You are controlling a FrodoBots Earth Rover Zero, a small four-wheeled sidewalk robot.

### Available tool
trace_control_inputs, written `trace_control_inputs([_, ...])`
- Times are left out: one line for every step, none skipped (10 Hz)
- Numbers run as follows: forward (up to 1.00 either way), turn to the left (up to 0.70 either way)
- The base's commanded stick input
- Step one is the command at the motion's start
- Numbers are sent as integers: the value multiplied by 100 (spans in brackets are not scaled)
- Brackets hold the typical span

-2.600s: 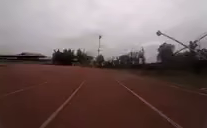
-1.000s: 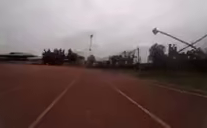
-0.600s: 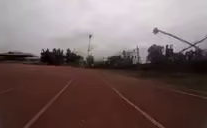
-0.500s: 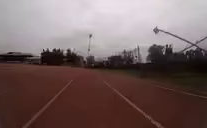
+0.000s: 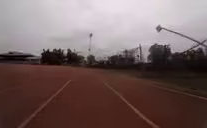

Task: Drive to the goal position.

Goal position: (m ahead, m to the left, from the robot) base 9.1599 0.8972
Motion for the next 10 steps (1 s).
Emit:
trace_control_inputs([70, 0])
trace_control_inputs([70, 0])
trace_control_inputs([70, 0])
trace_control_inputs([70, 0])
trace_control_inputs([70, 0])
trace_control_inputs([70, 0])
trace_control_inputs([70, 0])
trace_control_inputs([70, 0])
trace_control_inputs([70, 0])
trace_control_inputs([70, 0])
